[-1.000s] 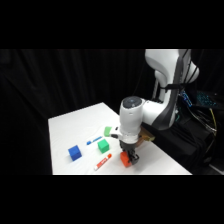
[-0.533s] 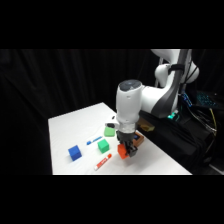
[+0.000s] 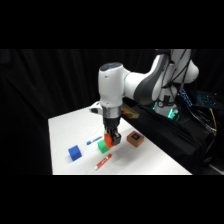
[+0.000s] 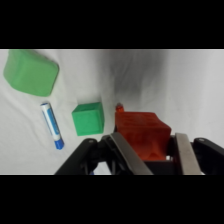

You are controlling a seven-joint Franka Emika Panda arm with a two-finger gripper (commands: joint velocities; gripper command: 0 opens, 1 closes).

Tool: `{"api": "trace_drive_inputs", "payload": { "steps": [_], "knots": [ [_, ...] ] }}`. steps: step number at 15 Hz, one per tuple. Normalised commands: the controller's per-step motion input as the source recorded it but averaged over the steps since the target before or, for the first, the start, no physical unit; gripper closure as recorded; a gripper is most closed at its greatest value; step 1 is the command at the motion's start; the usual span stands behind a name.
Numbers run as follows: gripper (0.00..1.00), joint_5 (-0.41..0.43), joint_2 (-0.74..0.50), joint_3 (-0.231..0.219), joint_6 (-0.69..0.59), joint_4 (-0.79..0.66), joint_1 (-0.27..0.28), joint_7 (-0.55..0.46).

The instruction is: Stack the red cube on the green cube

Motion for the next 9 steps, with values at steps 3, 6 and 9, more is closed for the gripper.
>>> {"api": "trace_drive_inputs", "payload": {
  "steps": [3, 6, 9],
  "knots": [
    [0.75, -0.007, -0.03, 0.028, -0.21, 0.17, -0.171, -0.25],
    [0.75, 0.012, -0.01, 0.034, -0.18, 0.14, -0.120, -0.21],
    [0.75, 0.040, 0.02, 0.037, -0.15, 0.13, -0.100, -0.20]
  ]
}}
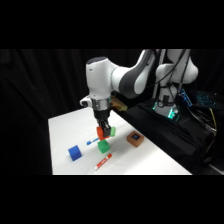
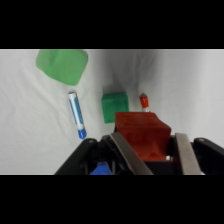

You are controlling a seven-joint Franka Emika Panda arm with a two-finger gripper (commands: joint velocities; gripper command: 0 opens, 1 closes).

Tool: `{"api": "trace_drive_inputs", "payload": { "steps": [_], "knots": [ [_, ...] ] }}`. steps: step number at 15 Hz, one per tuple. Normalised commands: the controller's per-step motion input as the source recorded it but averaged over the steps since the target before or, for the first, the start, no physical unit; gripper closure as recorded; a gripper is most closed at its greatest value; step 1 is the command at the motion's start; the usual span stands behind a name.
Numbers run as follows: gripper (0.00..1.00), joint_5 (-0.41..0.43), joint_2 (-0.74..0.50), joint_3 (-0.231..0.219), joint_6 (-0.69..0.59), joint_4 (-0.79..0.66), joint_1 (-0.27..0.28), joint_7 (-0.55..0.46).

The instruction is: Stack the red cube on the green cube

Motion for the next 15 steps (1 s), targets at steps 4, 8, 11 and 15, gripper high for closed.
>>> {"api": "trace_drive_inputs", "payload": {
  "steps": [4, 8, 11, 15],
  "knots": [
    [0.75, 0.067, 0.09, 0.032, -0.08, 0.14, -0.097, -0.19],
    [0.75, 0.079, 0.14, 0.028, -0.01, 0.16, -0.083, -0.19],
    [0.75, 0.086, 0.13, 0.030, 0.01, 0.15, -0.067, -0.18],
    [0.75, 0.091, 0.12, 0.042, 0.02, 0.14, -0.053, -0.17]
  ]
}}
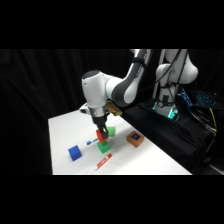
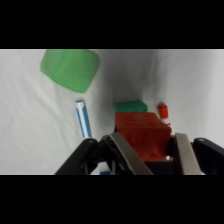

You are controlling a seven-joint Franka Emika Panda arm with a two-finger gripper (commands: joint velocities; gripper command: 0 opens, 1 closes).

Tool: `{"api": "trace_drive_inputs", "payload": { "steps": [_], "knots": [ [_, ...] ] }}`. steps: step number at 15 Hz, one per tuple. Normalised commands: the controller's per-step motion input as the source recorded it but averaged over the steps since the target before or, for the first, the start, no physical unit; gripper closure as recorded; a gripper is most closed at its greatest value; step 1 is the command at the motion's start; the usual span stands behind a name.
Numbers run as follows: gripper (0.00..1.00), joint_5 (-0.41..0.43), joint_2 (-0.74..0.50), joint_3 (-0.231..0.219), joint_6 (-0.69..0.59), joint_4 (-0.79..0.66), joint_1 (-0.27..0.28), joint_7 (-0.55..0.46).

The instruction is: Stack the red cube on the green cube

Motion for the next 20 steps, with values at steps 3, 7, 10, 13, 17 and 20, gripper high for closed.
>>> {"api": "trace_drive_inputs", "payload": {
  "steps": [3, 7, 10, 13, 17, 20],
  "knots": [
    [0.75, 0.103, 0.10, 0.053, 0.04, 0.12, -0.050, -0.16],
    [0.75, 0.104, 0.09, 0.055, 0.06, 0.11, -0.041, -0.16],
    [0.75, 0.110, 0.09, 0.051, 0.09, 0.10, -0.042, -0.15],
    [0.75, 0.124, 0.09, 0.053, 0.11, 0.10, -0.050, -0.16],
    [0.17, 0.113, 0.06, 0.042, 0.11, 0.09, -0.046, -0.13],
    [0.00, 0.057, -0.03, 0.011, 0.06, 0.03, -0.012, -0.08]
  ]
}}
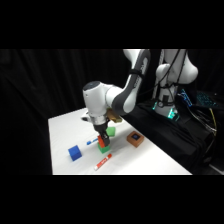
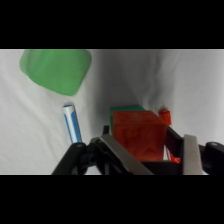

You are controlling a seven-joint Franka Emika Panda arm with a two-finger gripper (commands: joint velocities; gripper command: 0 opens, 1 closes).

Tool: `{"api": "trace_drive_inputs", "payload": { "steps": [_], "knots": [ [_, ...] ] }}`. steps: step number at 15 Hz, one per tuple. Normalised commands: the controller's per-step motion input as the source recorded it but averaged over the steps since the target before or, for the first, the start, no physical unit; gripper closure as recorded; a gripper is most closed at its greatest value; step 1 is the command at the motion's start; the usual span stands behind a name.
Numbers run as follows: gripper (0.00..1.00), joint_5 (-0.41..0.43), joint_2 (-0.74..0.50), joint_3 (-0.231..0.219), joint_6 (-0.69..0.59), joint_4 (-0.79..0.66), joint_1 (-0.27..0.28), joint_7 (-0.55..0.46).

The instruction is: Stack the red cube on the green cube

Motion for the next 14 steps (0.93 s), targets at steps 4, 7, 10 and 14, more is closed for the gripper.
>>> {"api": "trace_drive_inputs", "payload": {
  "steps": [4, 7, 10, 14],
  "knots": [
    [0.00, 0.005, -0.11, -0.018, 0.00, 0.00, 0.021, -0.04],
    [0.00, -0.042, -0.19, -0.040, -0.09, -0.02, 0.049, -0.01],
    [0.00, -0.090, -0.29, -0.063, -0.17, -0.05, 0.073, 0.03],
    [0.00, -0.116, -0.35, -0.055, -0.26, -0.04, 0.080, 0.06]
  ]
}}
